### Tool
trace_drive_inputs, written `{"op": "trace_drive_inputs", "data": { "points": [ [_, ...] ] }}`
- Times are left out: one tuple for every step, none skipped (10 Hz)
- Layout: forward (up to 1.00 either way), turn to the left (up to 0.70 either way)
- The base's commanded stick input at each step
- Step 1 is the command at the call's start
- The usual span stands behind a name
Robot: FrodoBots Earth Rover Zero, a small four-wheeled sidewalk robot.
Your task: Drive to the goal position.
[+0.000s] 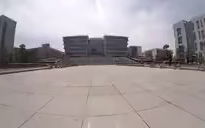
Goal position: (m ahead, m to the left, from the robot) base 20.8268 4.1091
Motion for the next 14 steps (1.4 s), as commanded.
{"op": "trace_drive_inputs", "data": {
  "points": [
    [1.0, 0.0],
    [1.0, 0.0],
    [1.0, 0.0],
    [1.0, 0.0],
    [1.0, 0.0],
    [1.0, 0.0],
    [1.0, 0.0],
    [1.0, 0.0],
    [1.0, 0.0],
    [1.0, 0.0],
    [1.0, 0.0],
    [1.0, 0.0],
    [1.0, 0.0],
    [1.0, 0.0]
  ]
}}
